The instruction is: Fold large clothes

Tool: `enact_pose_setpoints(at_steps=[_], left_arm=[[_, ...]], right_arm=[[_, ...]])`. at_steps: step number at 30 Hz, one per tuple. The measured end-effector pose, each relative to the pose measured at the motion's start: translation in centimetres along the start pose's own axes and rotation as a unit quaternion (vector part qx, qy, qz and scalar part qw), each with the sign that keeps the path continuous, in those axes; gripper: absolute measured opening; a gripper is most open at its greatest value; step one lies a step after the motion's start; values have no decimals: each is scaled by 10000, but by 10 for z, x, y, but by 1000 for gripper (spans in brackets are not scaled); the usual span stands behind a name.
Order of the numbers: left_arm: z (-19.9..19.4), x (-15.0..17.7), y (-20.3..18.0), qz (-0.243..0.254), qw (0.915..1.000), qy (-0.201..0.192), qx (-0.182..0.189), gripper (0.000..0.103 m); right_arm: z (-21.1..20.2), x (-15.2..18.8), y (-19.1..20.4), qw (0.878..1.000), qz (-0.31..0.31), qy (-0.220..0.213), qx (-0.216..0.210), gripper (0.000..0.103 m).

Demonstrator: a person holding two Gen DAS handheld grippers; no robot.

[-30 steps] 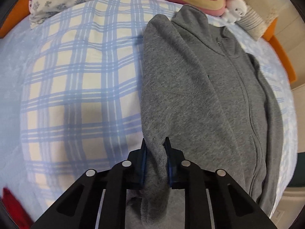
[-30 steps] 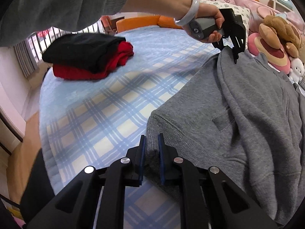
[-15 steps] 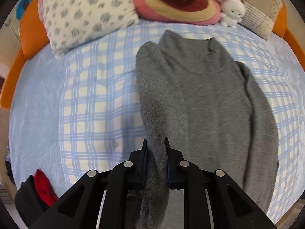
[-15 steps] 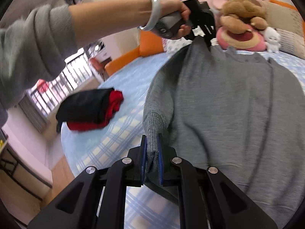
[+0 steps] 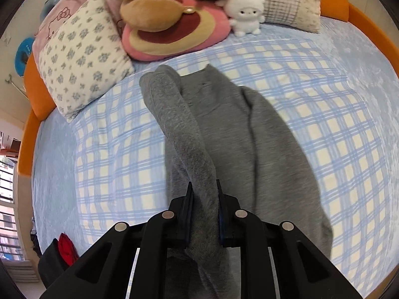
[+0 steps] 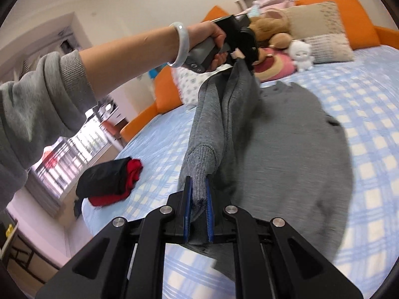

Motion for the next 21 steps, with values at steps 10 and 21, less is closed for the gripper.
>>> enact_pose_setpoints(at_steps=[10, 21], left_arm=[[43, -4, -91, 107, 9996, 244, 62, 22], [75, -1, -142, 60, 10000, -41, 4, 38]], right_arm=[[-33, 22, -82, 9958, 809, 86, 413, 11], [-21, 75, -126, 9838, 1473, 549, 862, 11]])
Point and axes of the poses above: each gripper's, at about its wrist camera, not at the fingertips, and z roughly the way its jaws point, y to its left, x to its underside, the point moved 10 cm from there along z, roughly the way its jaws point
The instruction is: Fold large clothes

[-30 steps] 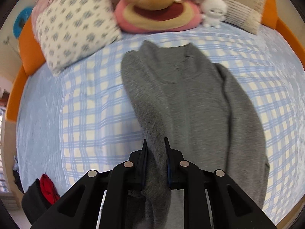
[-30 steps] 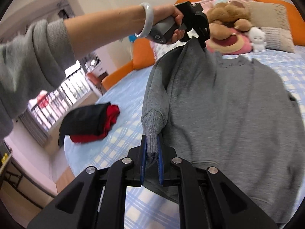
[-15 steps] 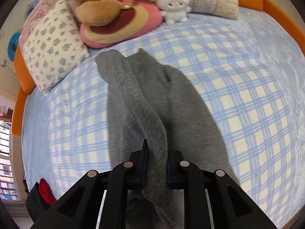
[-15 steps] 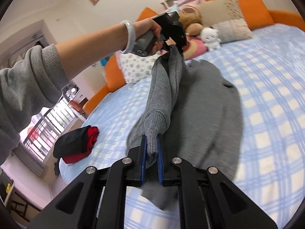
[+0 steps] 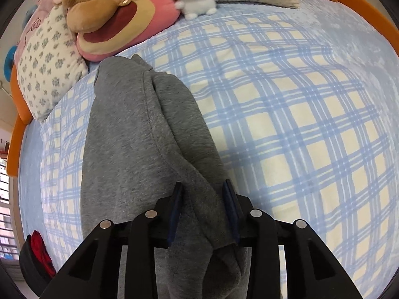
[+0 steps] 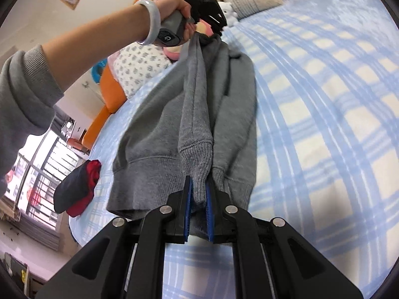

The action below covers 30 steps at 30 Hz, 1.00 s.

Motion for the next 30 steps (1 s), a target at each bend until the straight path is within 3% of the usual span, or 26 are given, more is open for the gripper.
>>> enact_pose_setpoints(at_steps=[4, 7, 8, 9, 11, 14, 20, 25, 30], left_arm=[[-19, -4, -1, -19, 9979, -342, 547, 53], [-54, -9, 1, -82, 9924, -668, 1026, 54], [-73, -10, 1, -54, 9892, -801, 1222, 55], [-91, -10, 2, -5, 9869, -938, 1315, 56], [-127, -9, 6, 219, 9821, -1283, 1358, 61], [-164, 7, 22, 489, 9752, -1722, 1304, 66], [-164, 74, 73, 124, 9665, -2076, 1502, 68], [-136, 143, 103, -60, 9641, -2272, 1377, 72], [-106, 195, 73, 1, 9609, -1870, 2041, 72]], right_arm=[[-3, -3, 4, 9998, -133, -67, 156, 23], [-9, -9, 6, 9993, -251, -94, 251, 26], [-13, -11, 6, 9992, -259, -105, 284, 36], [-18, -14, 5, 9989, -265, -141, 349, 58], [-34, -23, 3, 9966, -369, -387, 631, 70], [-55, -42, 5, 9936, -496, -683, 751, 70], [-50, -121, 8, 9860, -903, -888, 1083, 70], [-10, -193, 24, 9879, -1041, -694, 913, 70], [77, -255, 30, 9958, -690, 24, 605, 65]])
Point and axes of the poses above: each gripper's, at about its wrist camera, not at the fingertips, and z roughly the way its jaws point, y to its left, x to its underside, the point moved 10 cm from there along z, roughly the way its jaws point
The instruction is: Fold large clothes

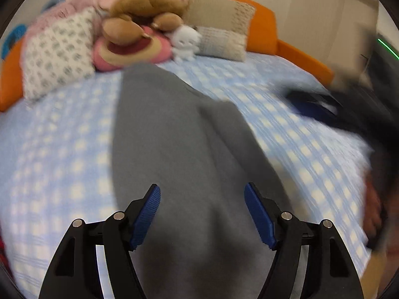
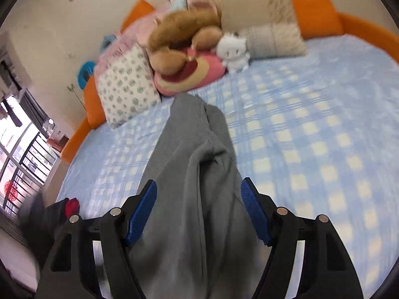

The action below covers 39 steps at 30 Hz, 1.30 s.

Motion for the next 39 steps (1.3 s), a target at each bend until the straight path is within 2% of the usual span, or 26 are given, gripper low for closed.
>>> enact_pose_setpoints(at_steps=[5, 7, 9, 12, 15, 17, 21, 24, 25, 26, 28, 29, 30, 33, 35, 39], left_arm=[[16, 26, -34, 369, 9991, 145, 143, 72], [21, 37, -47, 470, 9982, 232, 298, 72], [24, 44, -53, 562, 9977, 244, 283, 72], [24, 53, -55, 671, 9973, 196, 218, 73], [19, 53, -59, 681, 9971, 191, 286, 73], [11, 51, -64, 684, 9962, 196, 496, 73], [-3, 55, -69, 688, 9956, 156, 619, 73], [-5, 63, -66, 635, 9961, 183, 585, 73], [-3, 66, -65, 608, 9961, 220, 595, 76], [3, 73, -64, 579, 9958, 344, 619, 76], [14, 85, -64, 666, 9951, 526, 502, 76], [17, 88, -65, 749, 9947, 550, 439, 76], [19, 91, -67, 842, 9942, 553, 373, 76], [20, 98, -73, 959, 9927, 631, 382, 77], [17, 101, -77, 936, 9921, 655, 514, 77], [8, 112, -83, 1008, 9903, 673, 685, 77]], right_arm=[[90, -20, -10, 9955, -8, 680, 654, 64], [113, -17, -17, 9919, -10, 914, 882, 57], [127, -9, -21, 9894, -41, 1098, 945, 28], [128, -3, -26, 9889, -156, 1107, 984, 18], [114, -5, -34, 9922, 100, 945, 810, 17], [104, -7, -37, 9930, 68, 891, 775, 17], [90, -9, -46, 9937, 130, 795, 779, 17], [88, -2, -57, 9934, 140, 784, 825, 17], [91, 1, -62, 9931, 178, 804, 834, 17], [94, 4, -66, 9929, 225, 822, 833, 17], [103, 11, -72, 9923, 312, 852, 844, 20], [107, 13, -75, 9922, 345, 826, 872, 26], [109, 14, -77, 9917, 340, 782, 961, 41], [107, 15, -85, 9897, 230, 640, 1263, 70], [101, 17, -89, 9904, 347, 643, 1172, 74], [71, 22, -90, 9924, 608, 536, 926, 74]])
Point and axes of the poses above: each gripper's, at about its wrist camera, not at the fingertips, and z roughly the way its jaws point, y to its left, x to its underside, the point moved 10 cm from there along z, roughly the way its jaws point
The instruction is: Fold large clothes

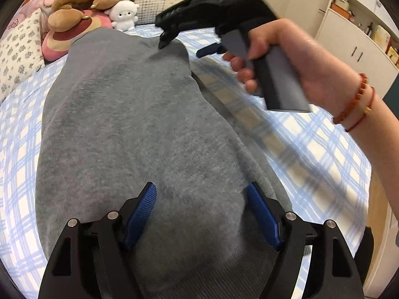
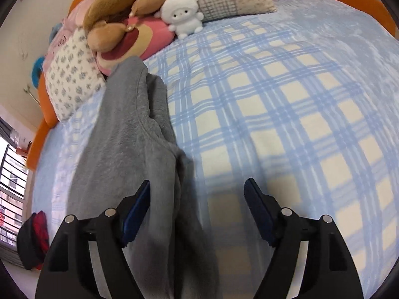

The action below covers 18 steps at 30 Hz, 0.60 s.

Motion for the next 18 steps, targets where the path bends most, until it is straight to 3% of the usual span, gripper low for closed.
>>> enact_pose_setpoints(at_steps=[4, 8, 10, 11, 12, 14, 16, 18], left_arm=[[-5, 8, -8, 116, 9999, 18, 53, 77], [-7, 13, -12, 103, 9999, -10, 76, 77], [-9, 14, -14, 79, 9999, -39, 77, 77], [-10, 14, -15, 73, 9999, -61, 76, 77], [-12, 15, -16, 45, 9999, -82, 105, 77], [-16, 15, -18, -38, 9996, -133, 237, 77], [-16, 16, -17, -63, 9995, -125, 271, 77], [-12, 17, -19, -2, 9997, -79, 249, 77]], right_arm=[[-42, 21, 14, 9992, -314, -113, -198, 76], [-49, 53, 29, 9977, -551, 234, -303, 78], [-38, 69, 30, 9964, -702, 450, -134, 66], [-31, 78, 31, 9953, -748, 603, -155, 37], [-26, 85, 33, 9942, -717, 754, -258, 22], [-31, 85, 33, 9955, -654, 607, -318, 23], [-36, 83, 26, 9953, -907, 324, 112, 23], [-28, 91, 14, 9942, -933, 390, 379, 23]])
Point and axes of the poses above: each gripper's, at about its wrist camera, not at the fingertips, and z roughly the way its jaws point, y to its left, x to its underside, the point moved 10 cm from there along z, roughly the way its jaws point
